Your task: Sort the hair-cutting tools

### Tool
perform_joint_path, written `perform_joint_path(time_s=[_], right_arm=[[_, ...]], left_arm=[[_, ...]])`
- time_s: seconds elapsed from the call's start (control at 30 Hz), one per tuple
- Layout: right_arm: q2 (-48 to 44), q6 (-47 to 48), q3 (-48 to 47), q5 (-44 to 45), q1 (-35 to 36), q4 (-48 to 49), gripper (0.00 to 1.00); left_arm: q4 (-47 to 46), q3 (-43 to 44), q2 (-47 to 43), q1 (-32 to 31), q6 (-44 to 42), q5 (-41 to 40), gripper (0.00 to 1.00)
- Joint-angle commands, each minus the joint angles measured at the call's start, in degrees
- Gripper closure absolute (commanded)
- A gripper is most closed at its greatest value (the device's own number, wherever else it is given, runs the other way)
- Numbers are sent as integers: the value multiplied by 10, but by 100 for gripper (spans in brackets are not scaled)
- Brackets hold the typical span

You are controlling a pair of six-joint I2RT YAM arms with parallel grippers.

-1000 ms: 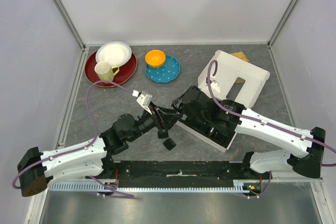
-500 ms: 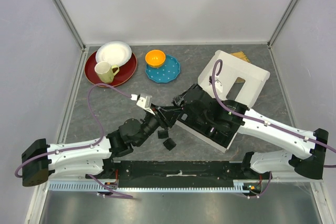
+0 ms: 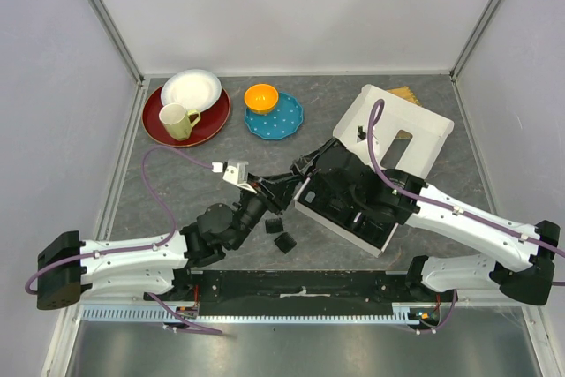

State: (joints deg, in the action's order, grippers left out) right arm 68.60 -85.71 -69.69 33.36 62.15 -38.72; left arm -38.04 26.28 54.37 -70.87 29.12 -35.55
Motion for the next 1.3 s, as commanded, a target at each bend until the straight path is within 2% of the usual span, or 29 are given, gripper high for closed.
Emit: perform_joint_path(time_s=[0.0,0.17,0.37,0.47,0.5,0.6,0.67,0.73,0.8,0.83,1.0,1.07,1.2,1.23,1.27], right_arm=[[2,-7,-10,9,-3,15,61],[12,-9,-11,0,-2,27,61],[15,-11,-12,4,-3,31,56],[13,-12,-13,6,-2,33,54],[12,-12,-12,6,-3,35,53],[11,4,-8,-2,-2,46,41],[3,26,2,-1,-2,46,23],[-9,49,20,10,-3,43,9],[-39,70,37,46,-4,35,2],[-52,107,53,60,-4,34,2],[-151,223,47,143,-8,29,2],[-175,313,23,151,-8,30,2],[-209,418,-9,131,-9,29,2],[-215,424,-11,125,-8,25,2],[-231,426,-10,123,-8,21,2]], left_arm=[[-79,4,-1,-2,-44,-22,64],[-76,17,13,-2,-44,-15,66],[-83,14,23,-2,-37,-17,78],[-82,15,26,-2,-39,-15,89],[-84,17,26,-2,-40,-16,98],[-82,20,27,-2,-47,-15,98],[-70,25,21,-2,-57,-11,98],[-3,46,14,-2,-58,-8,98],[51,74,7,-1,-63,7,98],[106,83,4,0,-64,22,98],[181,133,23,20,-57,109,98],[213,163,41,42,-37,177,98],[270,239,134,72,-30,322,98],[287,258,154,76,-32,392,98],[314,298,179,77,-35,421,98]])
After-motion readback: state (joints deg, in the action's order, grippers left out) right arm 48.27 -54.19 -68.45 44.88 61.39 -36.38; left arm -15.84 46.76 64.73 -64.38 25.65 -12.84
